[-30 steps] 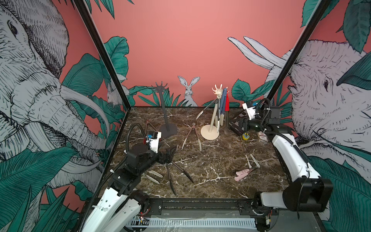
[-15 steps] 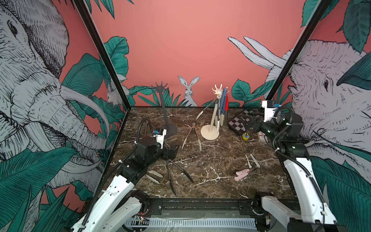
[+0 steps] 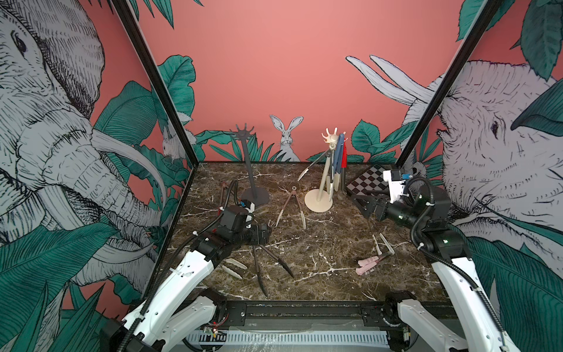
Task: Hang food tongs on kitchen utensil racks
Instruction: Pick up the food tongs from the center of the board.
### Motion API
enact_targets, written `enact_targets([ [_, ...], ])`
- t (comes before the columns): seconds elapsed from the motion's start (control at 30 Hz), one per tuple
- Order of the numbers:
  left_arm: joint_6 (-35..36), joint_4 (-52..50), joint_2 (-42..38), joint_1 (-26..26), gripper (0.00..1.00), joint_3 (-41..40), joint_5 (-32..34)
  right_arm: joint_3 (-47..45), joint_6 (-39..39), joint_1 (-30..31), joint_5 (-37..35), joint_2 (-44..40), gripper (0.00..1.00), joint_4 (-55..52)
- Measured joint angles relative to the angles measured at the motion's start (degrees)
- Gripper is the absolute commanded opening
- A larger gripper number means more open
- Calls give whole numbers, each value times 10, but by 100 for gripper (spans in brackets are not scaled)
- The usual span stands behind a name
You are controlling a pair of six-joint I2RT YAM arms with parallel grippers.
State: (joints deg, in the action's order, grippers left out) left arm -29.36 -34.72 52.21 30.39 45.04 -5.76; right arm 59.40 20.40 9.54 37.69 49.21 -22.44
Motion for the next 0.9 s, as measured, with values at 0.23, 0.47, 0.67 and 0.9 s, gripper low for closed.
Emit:
enact_targets([
  [0.23, -79, -50, -2, 0, 85, -30, -9, -19, 13, 84, -42, 10, 99, -14],
  [0.47, -125, -103, 2, 6, 78, -48, -8, -30, 20, 132, -61, 49, 99, -9],
  [0.67, -147, -116, 38, 36, 71, -55, 1, -31, 24, 144, -63, 68, 99, 6],
  [0.9, -168, -112, 96, 75, 61, -60, 20, -30, 25, 147, -60, 80, 99, 12],
])
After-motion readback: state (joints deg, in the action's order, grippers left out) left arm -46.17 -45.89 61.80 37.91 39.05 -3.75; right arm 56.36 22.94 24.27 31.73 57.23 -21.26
